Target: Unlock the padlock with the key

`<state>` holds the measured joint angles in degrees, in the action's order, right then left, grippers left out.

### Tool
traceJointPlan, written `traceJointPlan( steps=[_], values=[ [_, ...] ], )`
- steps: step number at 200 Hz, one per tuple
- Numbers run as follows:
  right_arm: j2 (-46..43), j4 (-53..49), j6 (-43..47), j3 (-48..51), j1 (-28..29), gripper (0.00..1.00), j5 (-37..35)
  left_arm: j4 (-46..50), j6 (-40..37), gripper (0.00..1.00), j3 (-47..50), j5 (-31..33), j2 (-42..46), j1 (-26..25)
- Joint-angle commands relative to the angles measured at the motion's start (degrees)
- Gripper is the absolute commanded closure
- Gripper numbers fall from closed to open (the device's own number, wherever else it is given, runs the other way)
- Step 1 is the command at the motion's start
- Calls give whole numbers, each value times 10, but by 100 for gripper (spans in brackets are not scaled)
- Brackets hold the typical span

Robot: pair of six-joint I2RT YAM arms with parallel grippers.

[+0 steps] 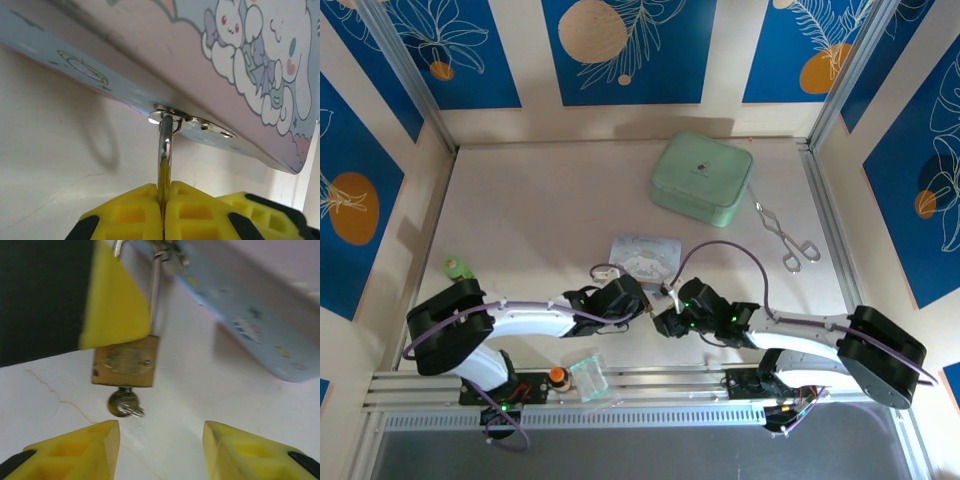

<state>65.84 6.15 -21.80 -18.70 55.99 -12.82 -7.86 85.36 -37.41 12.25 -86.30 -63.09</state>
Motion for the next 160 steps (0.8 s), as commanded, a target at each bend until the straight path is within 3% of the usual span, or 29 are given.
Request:
traceJointPlan(
  steps=[1, 70, 104, 160],
  values=[
    [16, 50, 29, -5, 24, 56, -34, 1, -6, 100, 4, -12, 10, 6],
    [45, 61, 58, -12, 69, 71, -135, -15, 0, 100, 0, -29, -3, 7],
    [75, 71, 63, -32, 70, 82, -131, -35, 8, 100, 4, -43, -15, 8],
    [94, 90, 64, -41, 68, 89, -116, -48, 14, 100, 13, -51, -18, 7]
  ],
)
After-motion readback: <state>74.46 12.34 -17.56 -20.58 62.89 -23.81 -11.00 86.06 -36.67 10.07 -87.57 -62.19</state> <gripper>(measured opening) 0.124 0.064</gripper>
